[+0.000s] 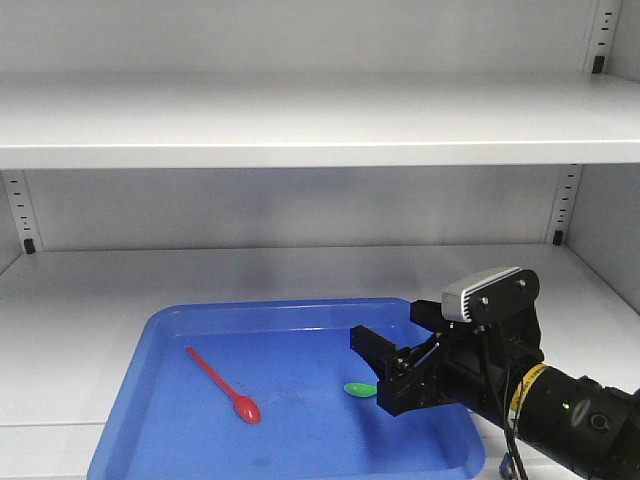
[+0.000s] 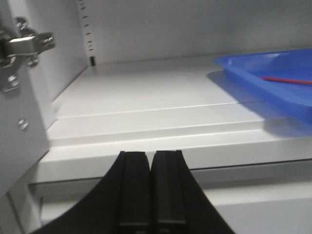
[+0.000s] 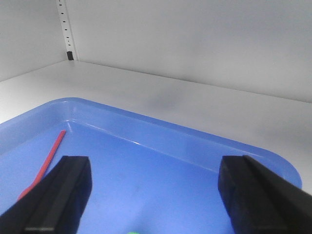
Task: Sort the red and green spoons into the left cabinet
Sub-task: 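Open the right gripper to release the green spoon into the tray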
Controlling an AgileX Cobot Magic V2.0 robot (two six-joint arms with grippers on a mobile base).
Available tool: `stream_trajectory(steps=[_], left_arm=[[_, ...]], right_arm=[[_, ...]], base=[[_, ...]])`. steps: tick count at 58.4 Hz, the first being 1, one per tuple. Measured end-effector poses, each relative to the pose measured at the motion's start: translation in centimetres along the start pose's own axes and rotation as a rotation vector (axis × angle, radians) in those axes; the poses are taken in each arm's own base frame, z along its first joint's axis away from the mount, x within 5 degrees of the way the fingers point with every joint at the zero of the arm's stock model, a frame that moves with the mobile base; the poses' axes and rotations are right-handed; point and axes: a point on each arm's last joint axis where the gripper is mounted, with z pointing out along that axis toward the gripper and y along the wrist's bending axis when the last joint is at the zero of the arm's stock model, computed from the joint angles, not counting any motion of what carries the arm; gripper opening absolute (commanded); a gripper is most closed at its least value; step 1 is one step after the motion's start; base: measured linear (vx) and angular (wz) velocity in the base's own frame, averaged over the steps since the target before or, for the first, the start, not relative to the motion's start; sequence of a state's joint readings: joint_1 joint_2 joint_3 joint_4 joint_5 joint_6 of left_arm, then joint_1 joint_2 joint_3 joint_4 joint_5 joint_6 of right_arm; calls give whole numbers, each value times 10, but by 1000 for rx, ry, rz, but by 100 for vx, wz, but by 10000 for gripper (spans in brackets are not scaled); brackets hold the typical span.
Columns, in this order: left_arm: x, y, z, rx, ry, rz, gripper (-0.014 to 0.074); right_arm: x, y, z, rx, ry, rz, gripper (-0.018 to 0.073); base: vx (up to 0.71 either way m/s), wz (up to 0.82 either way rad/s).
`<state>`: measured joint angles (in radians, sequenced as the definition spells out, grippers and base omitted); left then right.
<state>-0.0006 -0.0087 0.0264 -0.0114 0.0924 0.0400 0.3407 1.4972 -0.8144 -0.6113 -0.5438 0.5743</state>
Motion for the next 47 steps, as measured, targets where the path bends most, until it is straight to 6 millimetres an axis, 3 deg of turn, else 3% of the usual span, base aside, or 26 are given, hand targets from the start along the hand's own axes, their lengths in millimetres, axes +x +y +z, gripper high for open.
stream_trajectory(steps=[47], left_arm=[[2,2,0,-41,21,-15,-8]], right_arm=[[0,0,0,2,2,0,592]], base=[[0,0]])
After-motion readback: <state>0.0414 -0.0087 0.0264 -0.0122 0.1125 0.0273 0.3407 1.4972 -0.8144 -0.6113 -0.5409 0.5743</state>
